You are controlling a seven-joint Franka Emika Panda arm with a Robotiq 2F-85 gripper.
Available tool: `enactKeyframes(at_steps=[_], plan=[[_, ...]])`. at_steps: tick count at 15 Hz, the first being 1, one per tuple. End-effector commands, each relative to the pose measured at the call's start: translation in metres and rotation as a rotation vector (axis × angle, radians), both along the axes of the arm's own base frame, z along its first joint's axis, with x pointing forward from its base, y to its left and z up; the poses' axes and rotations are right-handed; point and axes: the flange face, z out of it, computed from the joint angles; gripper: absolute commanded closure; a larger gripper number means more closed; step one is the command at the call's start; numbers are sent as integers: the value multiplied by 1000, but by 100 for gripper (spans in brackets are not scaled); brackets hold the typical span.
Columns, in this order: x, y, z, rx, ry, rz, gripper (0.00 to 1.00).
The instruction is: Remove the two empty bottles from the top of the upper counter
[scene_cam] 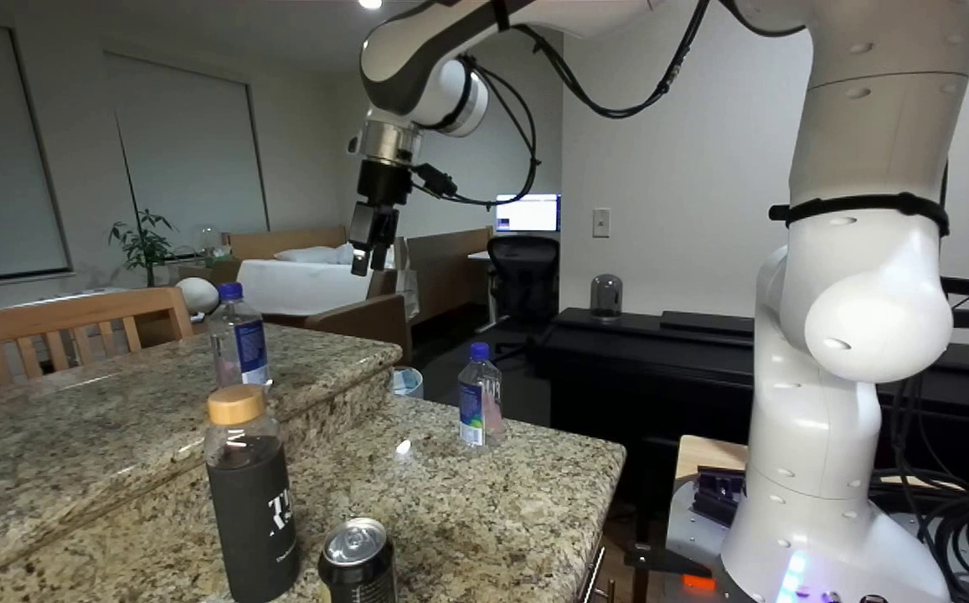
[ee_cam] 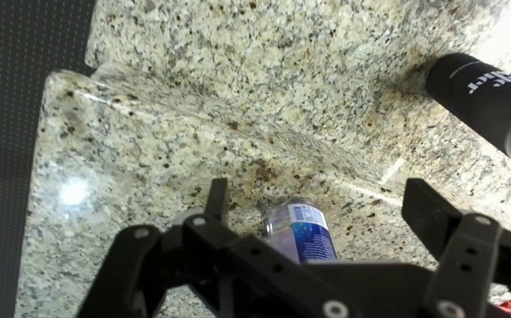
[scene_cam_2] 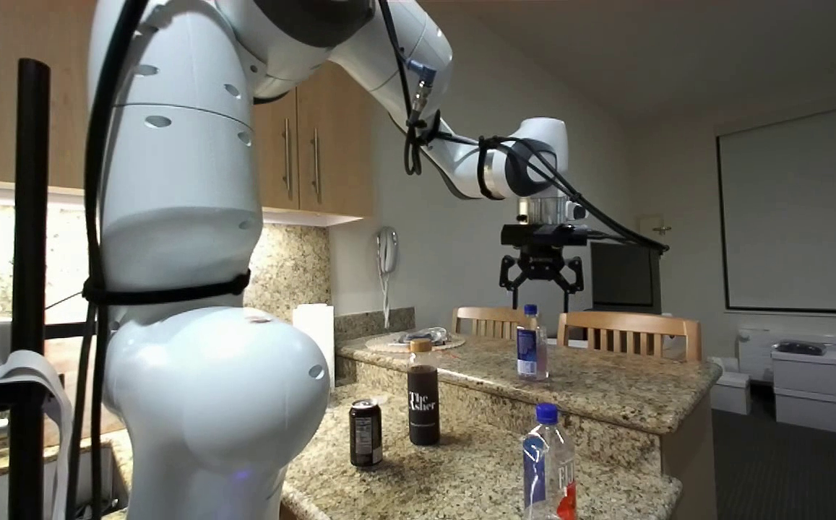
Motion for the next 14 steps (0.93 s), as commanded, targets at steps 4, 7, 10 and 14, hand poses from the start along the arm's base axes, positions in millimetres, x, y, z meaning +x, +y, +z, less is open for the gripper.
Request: enactKeyframes(at_steps=[4,7,10,14], plan=[[51,47,4,6,-16,148,0],[50,53,1,-12,-22,112,0],[52,51,0,-14,-23,115,0],[59,59,-2,30,-47,159,0]])
